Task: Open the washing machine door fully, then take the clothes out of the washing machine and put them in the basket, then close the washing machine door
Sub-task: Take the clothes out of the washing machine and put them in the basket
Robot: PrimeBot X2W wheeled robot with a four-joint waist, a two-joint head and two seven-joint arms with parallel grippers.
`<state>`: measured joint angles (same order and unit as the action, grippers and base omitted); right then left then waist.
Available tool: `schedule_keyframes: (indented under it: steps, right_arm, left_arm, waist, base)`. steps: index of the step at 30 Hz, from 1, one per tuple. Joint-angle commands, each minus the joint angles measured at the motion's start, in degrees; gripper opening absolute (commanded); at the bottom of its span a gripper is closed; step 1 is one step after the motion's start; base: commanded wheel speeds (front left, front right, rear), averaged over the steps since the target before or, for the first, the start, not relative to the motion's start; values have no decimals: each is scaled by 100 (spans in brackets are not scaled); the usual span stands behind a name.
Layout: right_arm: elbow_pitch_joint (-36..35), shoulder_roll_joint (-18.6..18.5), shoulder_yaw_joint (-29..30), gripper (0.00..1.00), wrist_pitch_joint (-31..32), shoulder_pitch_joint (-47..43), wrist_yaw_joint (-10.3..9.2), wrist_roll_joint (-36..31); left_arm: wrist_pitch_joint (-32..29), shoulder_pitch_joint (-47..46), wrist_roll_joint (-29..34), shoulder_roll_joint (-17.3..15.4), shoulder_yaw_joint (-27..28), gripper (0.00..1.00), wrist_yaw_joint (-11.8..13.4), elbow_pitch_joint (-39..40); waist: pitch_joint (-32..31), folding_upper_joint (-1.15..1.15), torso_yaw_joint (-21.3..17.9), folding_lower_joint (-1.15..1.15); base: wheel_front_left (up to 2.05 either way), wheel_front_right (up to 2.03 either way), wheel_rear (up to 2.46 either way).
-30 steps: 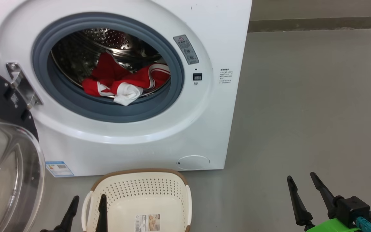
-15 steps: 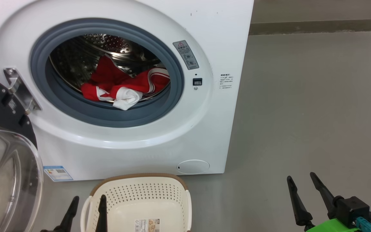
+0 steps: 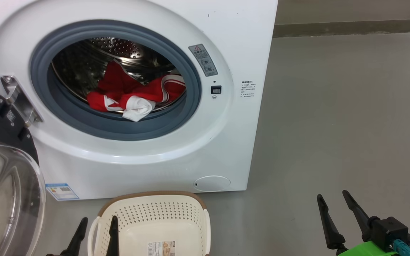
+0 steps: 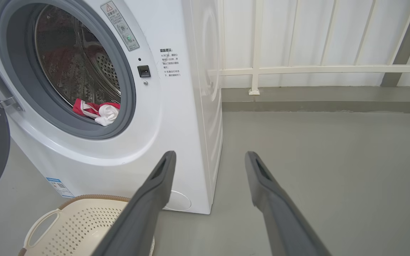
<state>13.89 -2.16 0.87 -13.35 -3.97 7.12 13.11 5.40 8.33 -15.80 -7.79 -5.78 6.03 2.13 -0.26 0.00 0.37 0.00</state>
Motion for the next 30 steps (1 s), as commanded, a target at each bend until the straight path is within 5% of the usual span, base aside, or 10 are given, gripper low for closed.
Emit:
schedule_keyframes:
  steps: [1,14,30]
  right_arm:
    - [-143,-72,-152,100,-17,86,36,5]
    - [-309,-72,-143,100,30,176,36,-26]
    - [-842,-72,-202,100,62,875,36,-104]
  left_arm:
    - [53,-225,-42,-78,169,100,37,124]
    - [50,-506,132,-146,14,100,99,43]
    - [429,-2406,321,-152,-133,100,17,-1164]
  waist:
    - [11,0,-4,0]
    - [393,0,-33,0]
    - [2099,0,-357,0]
  base:
    - [0,0,0]
    - [0,0,0]
    - [0,0,0]
